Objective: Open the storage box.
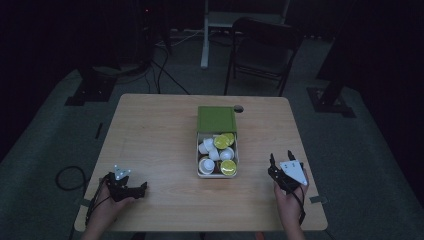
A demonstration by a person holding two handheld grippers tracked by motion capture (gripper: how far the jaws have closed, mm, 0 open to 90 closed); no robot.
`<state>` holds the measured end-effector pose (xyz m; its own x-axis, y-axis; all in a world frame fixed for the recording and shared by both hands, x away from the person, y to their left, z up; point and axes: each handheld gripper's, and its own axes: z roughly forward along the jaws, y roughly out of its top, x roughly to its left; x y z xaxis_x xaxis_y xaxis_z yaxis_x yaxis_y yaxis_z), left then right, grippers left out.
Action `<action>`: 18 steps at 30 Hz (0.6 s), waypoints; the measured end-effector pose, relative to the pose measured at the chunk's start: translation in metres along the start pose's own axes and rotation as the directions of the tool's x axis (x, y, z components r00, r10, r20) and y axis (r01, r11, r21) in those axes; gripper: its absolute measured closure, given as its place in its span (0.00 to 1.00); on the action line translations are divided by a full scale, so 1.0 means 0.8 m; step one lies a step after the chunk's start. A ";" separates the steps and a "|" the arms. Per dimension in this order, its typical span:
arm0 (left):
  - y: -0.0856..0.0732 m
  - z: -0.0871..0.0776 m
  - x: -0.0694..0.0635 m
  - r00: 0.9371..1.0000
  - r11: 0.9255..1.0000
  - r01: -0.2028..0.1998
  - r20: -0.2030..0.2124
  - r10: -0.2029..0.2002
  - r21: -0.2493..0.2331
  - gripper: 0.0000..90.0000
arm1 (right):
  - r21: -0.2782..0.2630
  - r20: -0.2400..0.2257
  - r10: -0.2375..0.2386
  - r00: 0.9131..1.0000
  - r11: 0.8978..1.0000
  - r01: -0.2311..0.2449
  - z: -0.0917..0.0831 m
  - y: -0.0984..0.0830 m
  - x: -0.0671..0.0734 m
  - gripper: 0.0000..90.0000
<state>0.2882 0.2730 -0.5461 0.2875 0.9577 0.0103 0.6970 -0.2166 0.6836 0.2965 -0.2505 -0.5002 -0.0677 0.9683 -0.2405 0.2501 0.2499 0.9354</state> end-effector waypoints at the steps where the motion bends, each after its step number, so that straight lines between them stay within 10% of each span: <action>1: 0.000 0.000 0.000 1.000 1.000 0.000 0.000 0.000 0.000 0.01 | 0.028 0.000 0.010 1.000 1.000 -0.010 0.002 -0.002 -0.003 0.41; 18: 0.001 0.000 0.000 1.000 1.000 -0.002 0.000 0.002 0.000 0.01 | 0.275 -0.076 0.096 0.993 0.959 -0.071 0.017 -0.044 -0.033 0.29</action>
<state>0.2887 0.2732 -0.5457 0.2893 0.9572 0.0115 0.6965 -0.2187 0.6834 0.3028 -0.2848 -0.5305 -0.1166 0.9847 -0.1296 0.5104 0.1713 0.8427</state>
